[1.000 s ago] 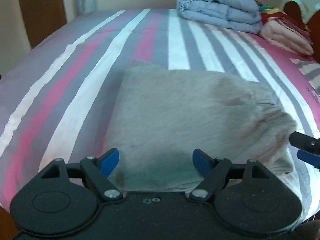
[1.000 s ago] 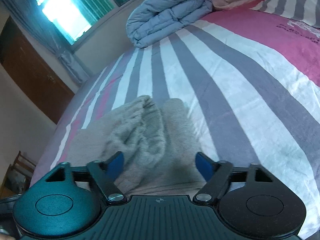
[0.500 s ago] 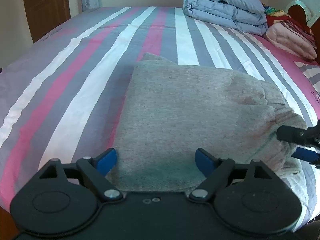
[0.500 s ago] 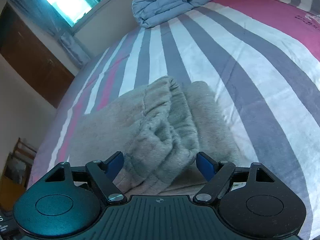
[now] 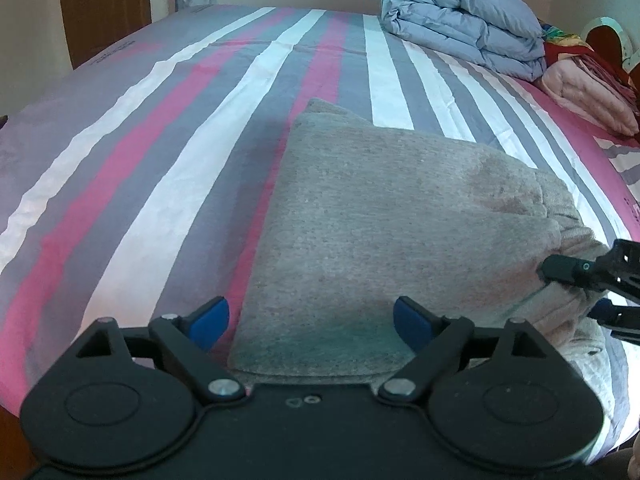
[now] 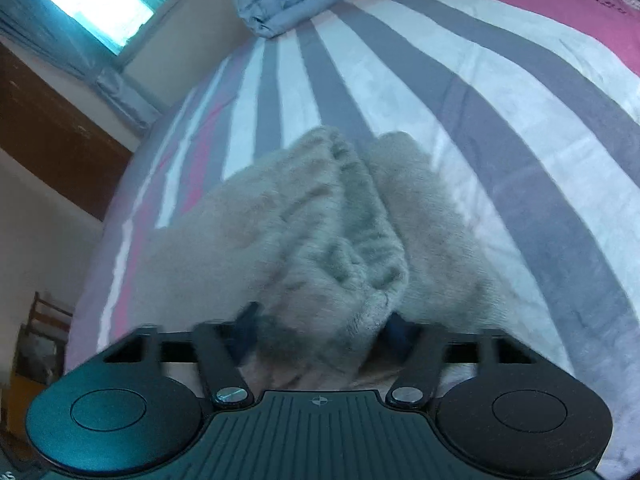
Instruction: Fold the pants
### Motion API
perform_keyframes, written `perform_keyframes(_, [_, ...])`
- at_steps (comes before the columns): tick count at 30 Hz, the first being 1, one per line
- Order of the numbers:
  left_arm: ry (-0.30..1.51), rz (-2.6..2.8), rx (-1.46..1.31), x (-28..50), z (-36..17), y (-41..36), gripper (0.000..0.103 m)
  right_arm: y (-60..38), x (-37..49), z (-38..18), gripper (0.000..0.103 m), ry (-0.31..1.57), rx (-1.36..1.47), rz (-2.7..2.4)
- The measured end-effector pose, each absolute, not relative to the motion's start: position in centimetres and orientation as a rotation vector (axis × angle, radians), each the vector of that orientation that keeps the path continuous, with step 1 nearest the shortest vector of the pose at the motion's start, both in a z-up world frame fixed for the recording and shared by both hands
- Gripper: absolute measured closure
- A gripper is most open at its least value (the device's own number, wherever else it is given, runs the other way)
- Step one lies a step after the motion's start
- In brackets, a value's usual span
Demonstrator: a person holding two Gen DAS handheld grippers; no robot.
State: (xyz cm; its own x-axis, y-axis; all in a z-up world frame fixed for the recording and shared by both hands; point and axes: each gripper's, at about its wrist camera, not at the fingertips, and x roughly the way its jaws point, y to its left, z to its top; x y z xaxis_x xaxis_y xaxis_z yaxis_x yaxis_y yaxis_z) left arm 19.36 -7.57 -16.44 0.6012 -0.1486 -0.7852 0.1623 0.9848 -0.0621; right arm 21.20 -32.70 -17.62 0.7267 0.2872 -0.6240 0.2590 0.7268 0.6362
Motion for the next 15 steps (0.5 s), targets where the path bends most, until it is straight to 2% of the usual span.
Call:
perform_keyframes(5, [0.891,-0.174,0.005,19.2,-16.3,-7.4,0.02,-31.4,20.1,-15.6,0.06,0.679,0.657,0.054])
perform_keyframes(8, [0.865,-0.171,-0.009,18.9,-15.7,-7.1,0.019,-29.4,19.3,-12.5,0.06,0.569,0.476,0.092])
perform_keyframes(12, [0.863,-0.154,-0.007,18.9,-15.4,-6.9,0.019,-29.6,18.3,-10.1,0.06,0.477,0.421,0.106])
perform_keyframes(15, [0.898,-0.158,0.01,18.9,-16.3,-7.4,0.019,-31.1,17.2,-10.6,0.06,0.473,0.441,0.07])
